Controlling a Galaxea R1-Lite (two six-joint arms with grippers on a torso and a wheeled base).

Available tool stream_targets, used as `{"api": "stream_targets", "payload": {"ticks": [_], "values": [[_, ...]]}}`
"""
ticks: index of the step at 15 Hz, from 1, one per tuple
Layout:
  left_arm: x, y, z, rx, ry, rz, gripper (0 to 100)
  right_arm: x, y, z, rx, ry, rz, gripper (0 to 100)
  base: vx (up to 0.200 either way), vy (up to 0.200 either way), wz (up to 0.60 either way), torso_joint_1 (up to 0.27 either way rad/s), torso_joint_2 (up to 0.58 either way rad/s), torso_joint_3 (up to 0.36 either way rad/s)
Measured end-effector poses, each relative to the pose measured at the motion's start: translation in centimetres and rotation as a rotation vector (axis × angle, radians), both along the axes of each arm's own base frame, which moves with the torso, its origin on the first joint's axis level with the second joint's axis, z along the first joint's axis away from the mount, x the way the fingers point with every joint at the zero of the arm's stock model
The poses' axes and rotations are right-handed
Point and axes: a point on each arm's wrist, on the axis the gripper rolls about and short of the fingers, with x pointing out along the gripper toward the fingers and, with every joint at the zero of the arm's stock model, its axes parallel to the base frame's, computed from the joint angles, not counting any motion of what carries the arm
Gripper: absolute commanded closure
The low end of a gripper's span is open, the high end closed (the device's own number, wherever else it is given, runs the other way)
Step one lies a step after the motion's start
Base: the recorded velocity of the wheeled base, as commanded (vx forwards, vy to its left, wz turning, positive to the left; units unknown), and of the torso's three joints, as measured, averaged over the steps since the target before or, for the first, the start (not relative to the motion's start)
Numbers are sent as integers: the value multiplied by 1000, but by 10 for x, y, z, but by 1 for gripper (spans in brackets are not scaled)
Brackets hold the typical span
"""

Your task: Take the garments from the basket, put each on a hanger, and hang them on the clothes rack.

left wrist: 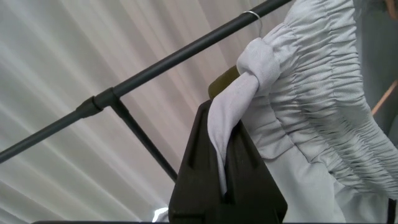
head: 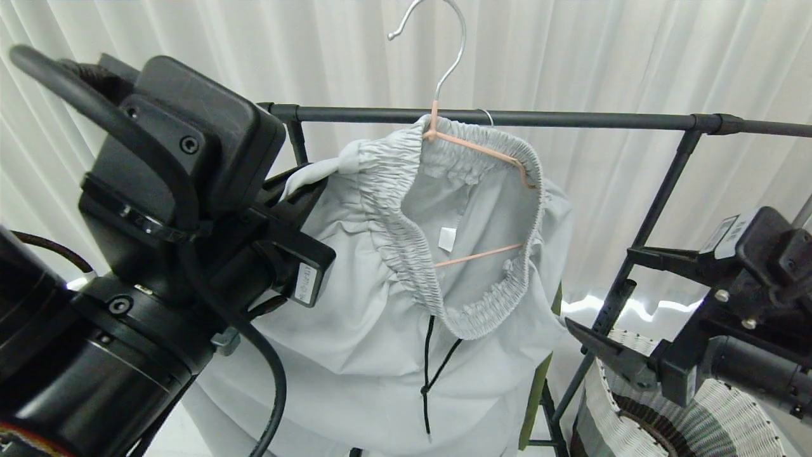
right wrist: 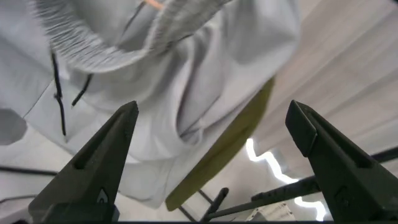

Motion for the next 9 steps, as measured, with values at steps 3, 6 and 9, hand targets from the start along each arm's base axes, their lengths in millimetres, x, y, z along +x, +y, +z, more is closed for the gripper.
{"api": "stream_targets", "payload": {"ticks": [3,6,9], "values": [[-1,-1,-1,10,-4,-37,100,7,-1,20,49,-45,-13,0,0,0,0,0,0,0],[-2,0,-4,16,-2,-44,100,24,15,44,56,-96,-11,0,0,0,0,0,0,0],[-3,2,-8,25,-22,-63,100,41,32,52,22,-112,13,0,0,0,0,0,0,0]]}}
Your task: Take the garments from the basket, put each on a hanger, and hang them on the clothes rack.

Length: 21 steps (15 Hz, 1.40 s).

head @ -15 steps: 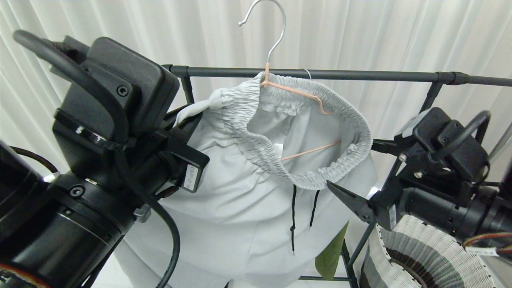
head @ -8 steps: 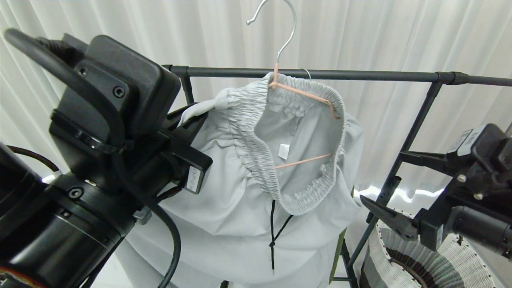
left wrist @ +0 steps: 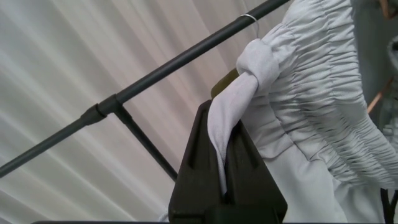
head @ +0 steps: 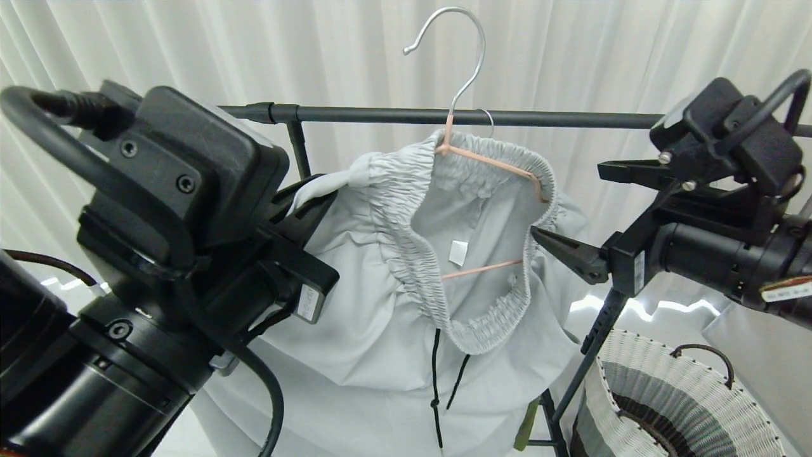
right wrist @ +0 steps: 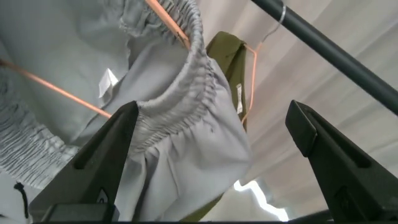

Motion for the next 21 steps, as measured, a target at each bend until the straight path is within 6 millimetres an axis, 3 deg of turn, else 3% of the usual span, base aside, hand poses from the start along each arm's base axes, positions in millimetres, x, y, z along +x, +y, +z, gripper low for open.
{"api": "stream_targets", "payload": {"ticks": [7,14,21], "values": [[-5,7,-11,43,-25,2,100,37,11,7,-99,21,63,0,0,0,0,0,0,0],[-6,8,-14,46,-17,0,100,30,32,7,-111,32,154,0,0,0,0,0,0,0],[-8,9,-9,21,-49,-19,100,44,36,1,-119,50,119,0,0,0,0,0,0,0]]}}
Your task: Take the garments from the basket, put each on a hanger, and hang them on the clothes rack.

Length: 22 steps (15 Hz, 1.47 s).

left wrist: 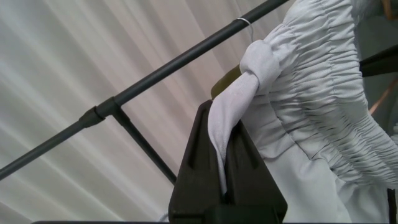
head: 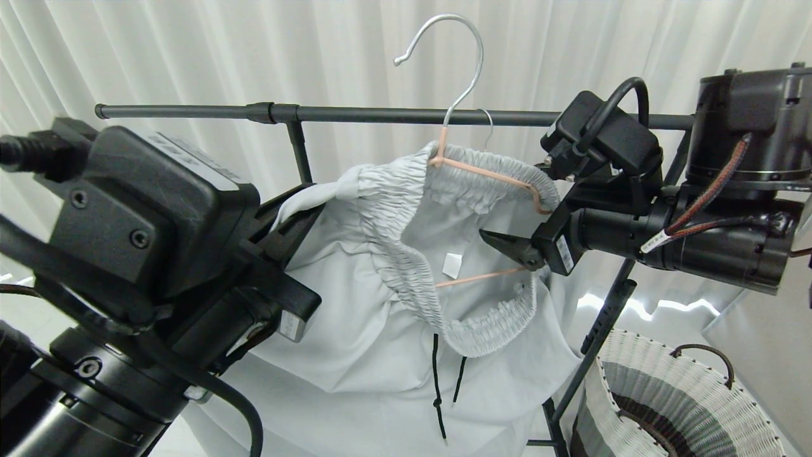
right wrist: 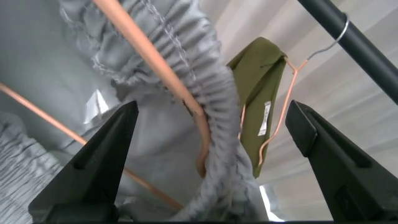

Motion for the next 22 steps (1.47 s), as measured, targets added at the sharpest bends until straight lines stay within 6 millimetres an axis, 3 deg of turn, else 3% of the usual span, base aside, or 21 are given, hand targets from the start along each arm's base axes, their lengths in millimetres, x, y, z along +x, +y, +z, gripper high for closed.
{"api": "stream_targets", "payload": {"ticks": [7,8,19,20,22], "values": [[-1,0,0,0,-1,-4,100,2,2,0,2,1,2,0,0,0,0,0,0,0],[-1,0,1,-1,-2,-4,100,2,2,0,2,1,2,100,0,0,0,0,0,0],[-1,0,0,1,-3,-10,100,2,2,0,4,-2,0,100,0,0,0,0,0,0],[-1,0,0,1,-3,-10,0,2,2,1,5,-4,-1,100,0,0,0,0,0,0],[-1,1,1,-4,-6,-9,0,1,1,1,4,-6,-6,100,0,0,0,0,0,0]]}}
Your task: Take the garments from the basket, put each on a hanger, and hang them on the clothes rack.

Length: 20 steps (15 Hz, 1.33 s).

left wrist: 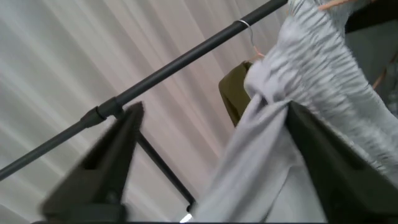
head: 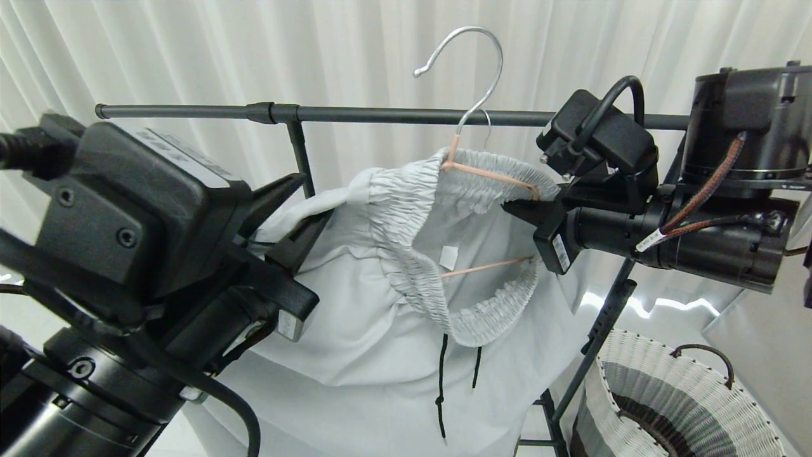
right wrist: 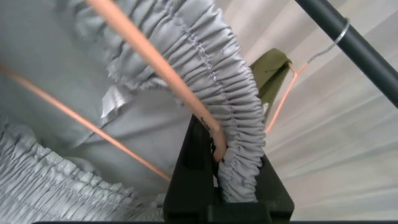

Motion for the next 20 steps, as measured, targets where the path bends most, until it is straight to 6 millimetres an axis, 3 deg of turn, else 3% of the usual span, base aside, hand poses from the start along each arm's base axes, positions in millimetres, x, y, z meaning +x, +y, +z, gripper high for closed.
{"api": "stream_targets", "payload": {"ticks": [7,13,20], "values": [[-9,12,-6,8,5,-1,0,-6,-10,13,42,-52,-15,100,0,0,0,0,0,0],[-25,36,-22,20,25,12,0,-6,-31,25,71,-84,-92,100,0,0,0,0,0,0],[-13,62,-71,-46,238,125,0,-14,-46,33,95,-103,-121,100,0,0,0,0,0,0]]}}
